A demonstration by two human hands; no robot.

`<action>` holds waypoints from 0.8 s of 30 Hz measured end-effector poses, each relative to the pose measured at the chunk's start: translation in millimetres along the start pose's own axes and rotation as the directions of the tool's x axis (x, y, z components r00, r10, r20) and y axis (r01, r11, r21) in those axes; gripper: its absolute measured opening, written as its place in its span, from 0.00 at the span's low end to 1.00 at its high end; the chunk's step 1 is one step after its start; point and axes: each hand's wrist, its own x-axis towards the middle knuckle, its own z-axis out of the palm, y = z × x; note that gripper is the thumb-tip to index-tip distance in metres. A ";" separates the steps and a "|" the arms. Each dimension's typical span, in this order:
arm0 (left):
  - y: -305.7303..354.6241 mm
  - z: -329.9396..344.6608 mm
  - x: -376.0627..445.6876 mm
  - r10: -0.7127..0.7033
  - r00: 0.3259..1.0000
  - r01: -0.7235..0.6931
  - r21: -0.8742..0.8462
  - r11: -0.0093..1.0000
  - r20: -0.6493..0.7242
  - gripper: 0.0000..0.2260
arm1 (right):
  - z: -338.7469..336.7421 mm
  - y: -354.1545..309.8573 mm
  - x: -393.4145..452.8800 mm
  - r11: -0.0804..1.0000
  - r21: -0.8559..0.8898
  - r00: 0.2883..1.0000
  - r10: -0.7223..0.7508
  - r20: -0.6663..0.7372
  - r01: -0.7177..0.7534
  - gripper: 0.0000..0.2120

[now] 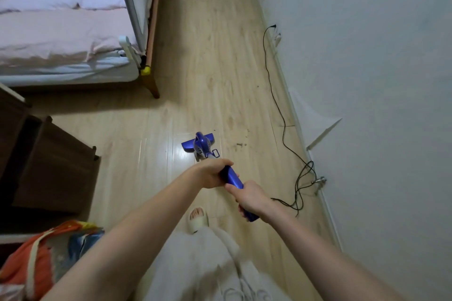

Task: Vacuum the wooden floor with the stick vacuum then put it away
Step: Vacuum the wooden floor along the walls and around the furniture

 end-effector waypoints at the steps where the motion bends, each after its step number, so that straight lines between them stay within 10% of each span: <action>1: -5.4 6.5 -5.8 -0.004 1.000 0.004 -0.001 1.000 0.008 0.06 | -3.6 3.7 -9.4 1.000 0.002 1.000 0.003 0.005 -0.003 0.14; 14: -19.5 -32.5 -57.9 0.006 0.996 -0.018 0.139 0.990 0.087 0.18 | 52.3 -9.6 -55.8 0.906 0.422 0.999 0.023 0.026 -0.032 0.12; 24: 47.0 -74.8 -35.8 0.036 0.992 -0.060 0.203 0.977 0.119 0.15 | 74.6 -66.9 1.8 0.913 0.407 0.990 0.056 -0.130 0.001 0.10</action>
